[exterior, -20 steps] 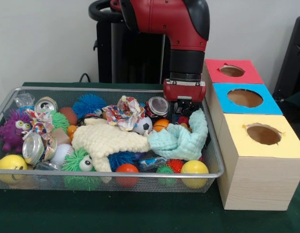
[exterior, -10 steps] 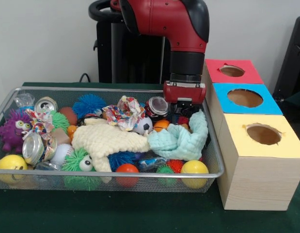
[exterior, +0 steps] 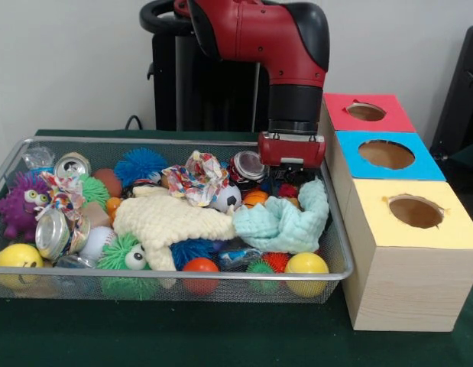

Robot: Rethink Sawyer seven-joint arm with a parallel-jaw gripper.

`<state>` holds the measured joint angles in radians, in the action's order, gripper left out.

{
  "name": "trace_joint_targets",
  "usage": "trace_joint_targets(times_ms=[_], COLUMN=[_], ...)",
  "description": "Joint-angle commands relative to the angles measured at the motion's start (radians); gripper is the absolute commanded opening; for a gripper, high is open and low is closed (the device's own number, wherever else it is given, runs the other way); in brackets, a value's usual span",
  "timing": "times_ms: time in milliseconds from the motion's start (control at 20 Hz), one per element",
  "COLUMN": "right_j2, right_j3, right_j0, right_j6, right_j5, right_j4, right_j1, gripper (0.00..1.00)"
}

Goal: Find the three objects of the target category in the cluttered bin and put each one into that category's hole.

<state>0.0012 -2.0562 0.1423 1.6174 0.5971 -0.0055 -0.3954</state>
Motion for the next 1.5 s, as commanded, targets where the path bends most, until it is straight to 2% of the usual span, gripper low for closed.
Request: trace_joint_targets(times_ms=[50, 900, 1100, 1150, 1500], right_j2=[0.054, 0.06, 0.048, 0.046, 0.041], right_j3=[0.161, 0.153, 0.156, 0.156, 0.158], right_j0=[0.039, 0.047, 0.033, 0.03, 0.028], right_j6=[0.178, 0.179, 0.182, 0.183, 0.174], right_j5=[-0.14, -0.136, -0.091, -0.085, -0.086], right_j4=[0.046, 0.059, 0.052, 0.053, 0.046], right_j1=[0.317, 0.316, 0.32, 0.32, 0.319], gripper=[1.0, 1.0, 1.0, 0.0, 0.0])
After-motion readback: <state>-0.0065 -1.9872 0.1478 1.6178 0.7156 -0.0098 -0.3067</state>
